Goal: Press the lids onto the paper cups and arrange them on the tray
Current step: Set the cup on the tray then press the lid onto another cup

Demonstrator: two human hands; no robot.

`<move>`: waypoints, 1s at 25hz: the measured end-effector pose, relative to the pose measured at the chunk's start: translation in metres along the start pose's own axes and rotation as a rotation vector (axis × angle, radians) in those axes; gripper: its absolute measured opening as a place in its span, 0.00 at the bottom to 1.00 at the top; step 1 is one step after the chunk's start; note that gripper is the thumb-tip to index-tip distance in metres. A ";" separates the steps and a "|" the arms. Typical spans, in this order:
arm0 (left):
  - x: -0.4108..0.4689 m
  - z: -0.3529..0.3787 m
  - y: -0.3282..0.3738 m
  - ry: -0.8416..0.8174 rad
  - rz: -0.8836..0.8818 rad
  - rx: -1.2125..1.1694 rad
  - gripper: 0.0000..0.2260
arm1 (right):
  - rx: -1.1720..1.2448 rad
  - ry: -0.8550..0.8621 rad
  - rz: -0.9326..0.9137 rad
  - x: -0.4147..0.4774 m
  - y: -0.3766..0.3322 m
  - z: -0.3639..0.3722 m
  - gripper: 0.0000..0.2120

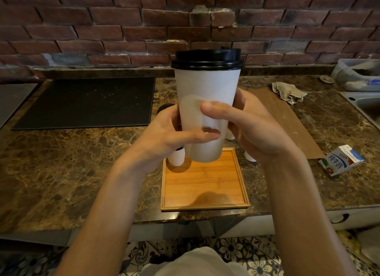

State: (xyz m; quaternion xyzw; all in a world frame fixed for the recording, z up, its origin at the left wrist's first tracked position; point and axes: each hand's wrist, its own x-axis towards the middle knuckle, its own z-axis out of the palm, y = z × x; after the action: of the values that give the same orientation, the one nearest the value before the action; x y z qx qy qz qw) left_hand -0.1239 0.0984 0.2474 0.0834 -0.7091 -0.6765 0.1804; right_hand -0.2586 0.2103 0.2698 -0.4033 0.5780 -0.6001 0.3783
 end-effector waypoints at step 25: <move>0.008 0.008 -0.007 0.249 0.053 0.149 0.19 | -0.206 0.296 -0.156 0.006 0.001 0.019 0.33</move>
State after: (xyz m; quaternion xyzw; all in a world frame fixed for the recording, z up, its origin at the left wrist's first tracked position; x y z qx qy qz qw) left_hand -0.1351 0.1019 0.2419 0.1611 -0.7314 -0.6015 0.2779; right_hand -0.2431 0.1977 0.2692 -0.3907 0.6526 -0.6183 0.1982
